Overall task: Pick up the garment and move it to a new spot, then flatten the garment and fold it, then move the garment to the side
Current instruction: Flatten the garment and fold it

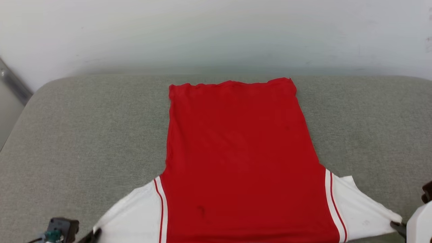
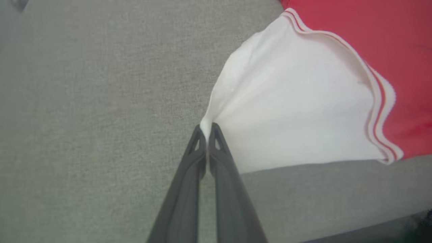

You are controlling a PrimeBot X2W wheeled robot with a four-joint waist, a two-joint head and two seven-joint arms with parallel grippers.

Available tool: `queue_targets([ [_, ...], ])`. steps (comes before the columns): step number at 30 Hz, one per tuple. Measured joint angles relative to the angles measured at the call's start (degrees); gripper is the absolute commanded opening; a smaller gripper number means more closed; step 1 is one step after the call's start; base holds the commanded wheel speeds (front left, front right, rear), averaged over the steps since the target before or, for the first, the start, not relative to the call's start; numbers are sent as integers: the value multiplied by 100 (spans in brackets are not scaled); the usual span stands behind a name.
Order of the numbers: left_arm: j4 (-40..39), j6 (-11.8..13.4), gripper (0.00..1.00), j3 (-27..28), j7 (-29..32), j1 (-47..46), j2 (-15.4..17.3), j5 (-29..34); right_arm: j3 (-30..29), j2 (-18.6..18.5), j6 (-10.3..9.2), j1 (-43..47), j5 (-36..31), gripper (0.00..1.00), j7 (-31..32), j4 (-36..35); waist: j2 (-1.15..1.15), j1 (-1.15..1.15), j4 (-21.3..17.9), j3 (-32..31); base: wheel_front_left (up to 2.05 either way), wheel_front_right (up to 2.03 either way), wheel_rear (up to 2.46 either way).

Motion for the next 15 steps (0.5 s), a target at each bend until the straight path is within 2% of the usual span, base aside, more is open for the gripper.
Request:
queue_targets([
  [10, -825, 178, 0, 46, 260, 376, 32, -285, -200, 167, -3, 315, -58, 0, 158, -500, 0, 1, -38, 159, 0, 0, 0],
  [11, -921, 177, 0, 60, 280, 384, 37, -323, -172, 116, -3, 309, -127, 39, 120, -577, 0, 1, -29, 181, 0, 0, 0],
  [12, -1039, 175, 0, 56, 308, 399, 42, -345, -191, 87, -3, 282, -124, 100, 147, -614, 0, 1, -18, 206, 0, 0, 0],
  [15, -1393, 140, 0, -36, 491, 528, 82, -421, -235, 73, -5, 184, 68, 100, 272, -753, 0, 2, 37, 287, 0, 0, 0],
])
